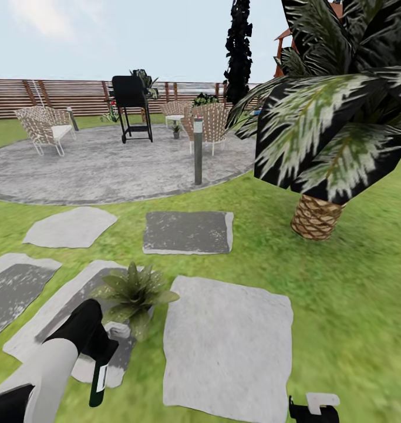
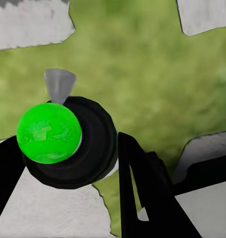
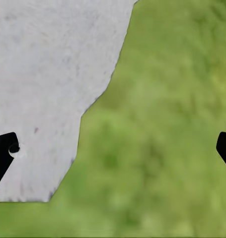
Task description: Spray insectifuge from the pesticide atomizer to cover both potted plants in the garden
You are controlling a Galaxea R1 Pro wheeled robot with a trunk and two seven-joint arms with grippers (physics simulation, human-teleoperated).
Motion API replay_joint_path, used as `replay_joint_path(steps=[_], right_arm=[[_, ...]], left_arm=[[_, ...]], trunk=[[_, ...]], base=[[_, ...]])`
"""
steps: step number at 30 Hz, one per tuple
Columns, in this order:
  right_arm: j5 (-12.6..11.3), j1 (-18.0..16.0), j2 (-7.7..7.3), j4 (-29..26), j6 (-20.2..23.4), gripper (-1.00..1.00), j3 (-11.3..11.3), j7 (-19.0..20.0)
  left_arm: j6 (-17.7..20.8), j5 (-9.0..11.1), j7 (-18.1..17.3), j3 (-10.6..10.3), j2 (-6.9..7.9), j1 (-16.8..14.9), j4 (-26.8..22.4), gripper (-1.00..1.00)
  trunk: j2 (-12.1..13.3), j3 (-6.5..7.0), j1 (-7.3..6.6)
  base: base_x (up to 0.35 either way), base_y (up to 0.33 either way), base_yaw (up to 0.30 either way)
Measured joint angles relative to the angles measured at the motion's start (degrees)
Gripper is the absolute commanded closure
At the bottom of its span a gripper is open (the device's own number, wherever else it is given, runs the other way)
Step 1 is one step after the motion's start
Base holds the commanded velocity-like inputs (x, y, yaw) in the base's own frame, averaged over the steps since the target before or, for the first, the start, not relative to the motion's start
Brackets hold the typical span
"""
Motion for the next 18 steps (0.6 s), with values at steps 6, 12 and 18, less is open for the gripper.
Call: replay_joint_path(steps=[6,12,18], right_arm=[[-0.1,0.0,0.16,0.0,0.0,-1.00,0.0,-0.2],[-0.1,0.0,0.21,0.0,0.0,-1.00,0.0,-0.2],[-0.1,0.0,0.17,0.0,0.0,-1.00,0.0,-0.2]], left_arm=[[0.0,0.0,0.0,-0.1,0.00,0.0,0.0,1.00],[0.0,0.0,0.0,-0.2,-0.07,0.0,0.0,1.00],[0.0,0.0,0.0,-0.2,-0.09,0.0,0.1,1.00]], trunk=[[0.0,0.00,-0.01],[0.0,0.00,0.01],[0.0,0.00,0.00]], base=[[0.221,-0.148,0.070],[0.114,-0.258,0.268],[0.073,-0.293,0.104]])
